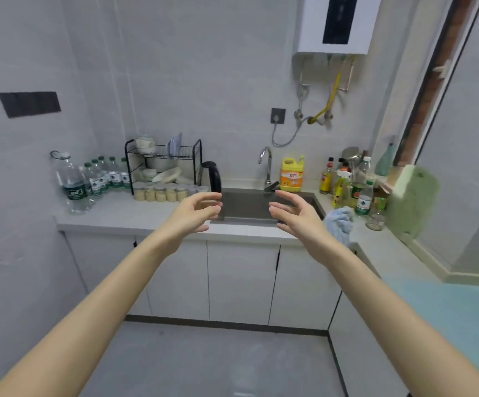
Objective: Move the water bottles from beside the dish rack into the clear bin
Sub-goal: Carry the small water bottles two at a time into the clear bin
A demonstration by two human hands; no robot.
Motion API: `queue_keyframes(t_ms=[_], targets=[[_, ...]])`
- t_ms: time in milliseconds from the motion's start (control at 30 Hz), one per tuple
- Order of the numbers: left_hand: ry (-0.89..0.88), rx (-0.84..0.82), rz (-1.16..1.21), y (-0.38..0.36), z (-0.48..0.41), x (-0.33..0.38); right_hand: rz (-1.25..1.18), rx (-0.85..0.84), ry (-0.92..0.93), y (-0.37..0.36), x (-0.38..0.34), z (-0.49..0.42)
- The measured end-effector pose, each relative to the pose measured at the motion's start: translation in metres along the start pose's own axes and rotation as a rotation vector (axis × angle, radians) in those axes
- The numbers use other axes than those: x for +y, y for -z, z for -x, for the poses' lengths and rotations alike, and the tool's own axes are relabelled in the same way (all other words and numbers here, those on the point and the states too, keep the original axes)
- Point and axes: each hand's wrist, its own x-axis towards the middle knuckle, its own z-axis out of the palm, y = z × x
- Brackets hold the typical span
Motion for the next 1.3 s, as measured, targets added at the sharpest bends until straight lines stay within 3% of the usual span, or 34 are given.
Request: queue_keyframes(t_ms=[400,767,1300], targets=[[0.135,0.283,-0.044,0.144,-0.120,-0.081,0.079,-0.264,0.055,-0.165,0.046,-0.209],[0.215,0.548,-0.081,0.269,-0.246,-0.122,0.049,-0.488,0.109,-0.289,0.044,-0.404],[0.179,0.710,-0.275,0.465,-0.385,-0.230,0.160,-0.628,0.294,-0.510,0.067,-0.595]])
